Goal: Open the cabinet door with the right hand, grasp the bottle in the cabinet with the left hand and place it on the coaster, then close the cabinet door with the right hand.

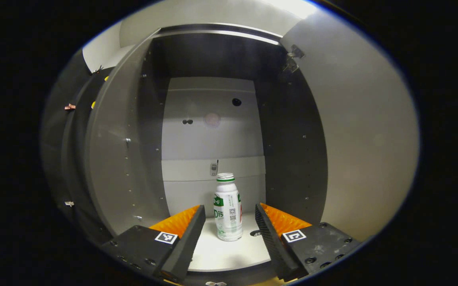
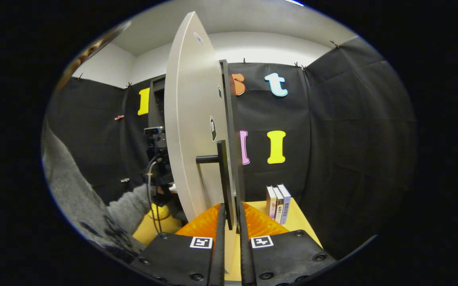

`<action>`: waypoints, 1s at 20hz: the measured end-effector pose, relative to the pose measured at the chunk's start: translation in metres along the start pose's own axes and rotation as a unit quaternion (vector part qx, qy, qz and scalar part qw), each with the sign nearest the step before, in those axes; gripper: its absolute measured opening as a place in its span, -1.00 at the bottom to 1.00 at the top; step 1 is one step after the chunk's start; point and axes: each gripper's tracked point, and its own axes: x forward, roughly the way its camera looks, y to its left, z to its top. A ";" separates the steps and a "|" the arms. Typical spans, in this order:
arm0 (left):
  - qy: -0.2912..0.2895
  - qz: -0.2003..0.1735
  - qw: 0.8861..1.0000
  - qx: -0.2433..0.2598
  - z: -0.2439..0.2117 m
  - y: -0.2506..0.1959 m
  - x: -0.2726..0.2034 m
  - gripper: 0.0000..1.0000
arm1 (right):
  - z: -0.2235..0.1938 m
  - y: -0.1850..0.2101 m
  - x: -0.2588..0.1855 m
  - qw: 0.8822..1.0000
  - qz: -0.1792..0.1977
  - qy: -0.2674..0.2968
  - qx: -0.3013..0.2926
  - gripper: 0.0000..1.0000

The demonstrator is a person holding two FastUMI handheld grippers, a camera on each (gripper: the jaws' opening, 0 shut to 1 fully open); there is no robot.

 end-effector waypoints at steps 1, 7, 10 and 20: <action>0.000 0.004 1.000 -0.005 -0.003 -0.002 0.010 0.61 | 0.002 -0.012 -0.002 1.000 -0.004 0.000 0.014 -0.55; 0.002 0.051 0.999 0.000 -0.013 0.009 0.056 0.61 | 0.029 -0.122 -0.007 0.988 -0.109 -0.053 0.096 -0.20; 0.001 0.044 0.999 0.002 -0.018 0.006 0.068 0.61 | 0.038 -0.150 0.000 0.981 -0.136 -0.078 0.113 0.21; 0.043 0.055 0.997 -0.040 -0.050 0.034 0.117 0.62 | 0.042 -0.181 0.017 0.976 -0.171 -0.095 0.097 0.55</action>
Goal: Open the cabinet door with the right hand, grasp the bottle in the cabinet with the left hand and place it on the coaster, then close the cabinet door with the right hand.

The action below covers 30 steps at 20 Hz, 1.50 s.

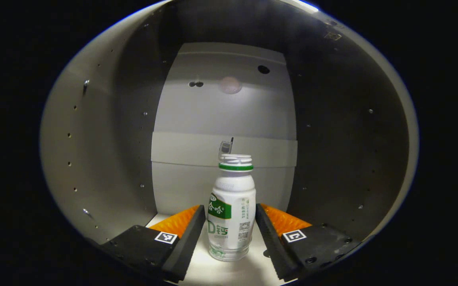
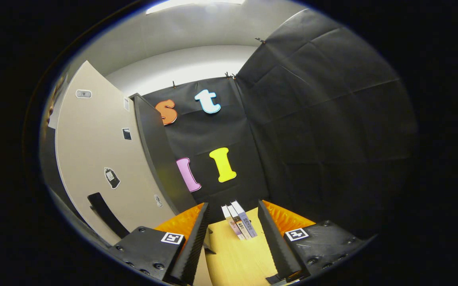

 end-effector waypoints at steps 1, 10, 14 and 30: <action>0.002 -0.001 1.000 0.010 -0.002 0.001 0.005 0.61 | -0.001 -0.001 0.003 1.000 -0.001 0.002 -0.004 0.55; 0.007 -0.023 0.999 0.029 -0.004 -0.005 0.011 0.46 | -0.011 0.008 0.002 0.999 -0.002 0.020 -0.033 0.55; -0.013 -0.042 0.998 0.034 0.022 -0.005 -0.034 0.45 | -0.007 0.024 -0.020 0.999 -0.001 0.010 -0.041 0.55; -0.008 -0.089 0.996 0.002 0.040 0.091 -0.249 0.45 | -0.019 0.161 -0.147 0.989 0.052 -0.048 -0.130 0.54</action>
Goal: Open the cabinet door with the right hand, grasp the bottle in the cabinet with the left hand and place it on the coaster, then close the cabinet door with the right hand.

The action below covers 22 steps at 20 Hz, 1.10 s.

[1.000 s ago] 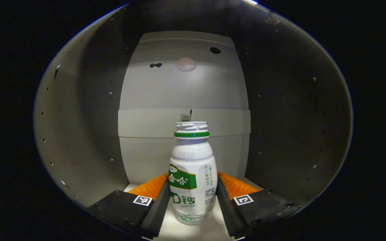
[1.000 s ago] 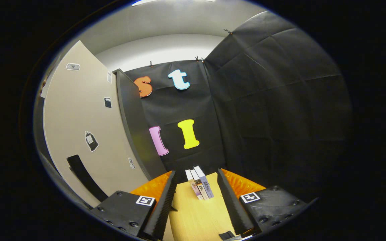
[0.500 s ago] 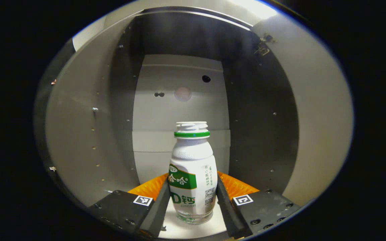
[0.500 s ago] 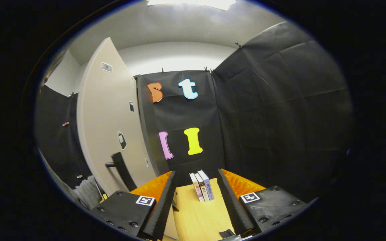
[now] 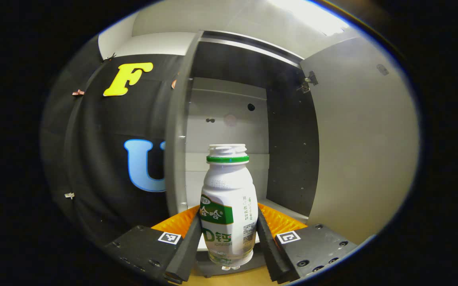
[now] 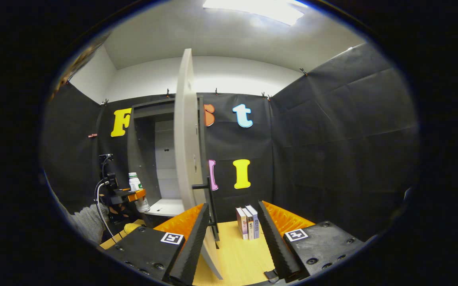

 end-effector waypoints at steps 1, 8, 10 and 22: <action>0.006 0.002 1.000 -0.005 -0.006 0.009 -0.016 0.45 | -0.001 0.011 -0.003 1.000 0.008 0.001 0.001 0.55; 0.046 0.010 0.998 -0.033 -0.081 0.042 -0.110 0.45 | -0.035 0.085 -0.006 0.998 0.059 0.022 -0.027 0.54; 0.056 0.008 0.998 -0.042 -0.111 0.043 -0.124 0.45 | -0.045 0.097 0.000 0.997 0.062 0.018 -0.041 0.54; 0.066 -0.008 0.997 -0.048 -0.255 0.036 -0.185 0.43 | -0.120 0.144 0.022 0.993 0.103 0.045 -0.042 0.54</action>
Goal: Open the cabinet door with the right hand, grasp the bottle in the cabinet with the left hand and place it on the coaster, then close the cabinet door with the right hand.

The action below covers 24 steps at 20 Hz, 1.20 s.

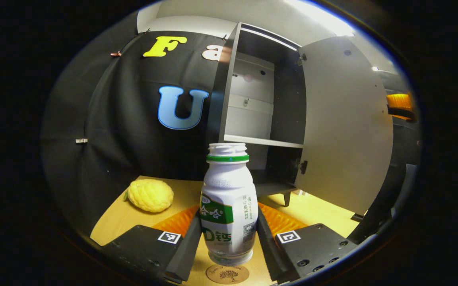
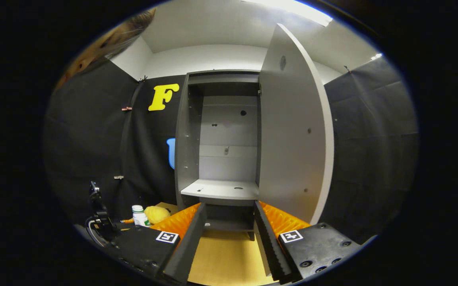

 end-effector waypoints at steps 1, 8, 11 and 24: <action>-0.002 -0.003 1.000 0.003 -0.009 0.000 0.000 0.45 | -0.007 0.001 0.004 1.000 0.002 0.006 -0.003 0.54; 0.016 -0.009 1.000 0.022 -0.081 -0.001 -0.013 0.46 | -0.048 0.010 0.015 0.998 0.022 0.055 -0.032 0.54; 0.002 -0.008 0.999 0.043 -0.090 -0.003 -0.015 0.46 | -0.060 0.018 0.017 0.996 0.031 0.069 -0.047 0.54; -0.002 -0.023 0.997 0.072 -0.119 -0.018 -0.007 0.45 | -0.090 0.024 0.015 0.991 0.045 0.101 -0.070 0.54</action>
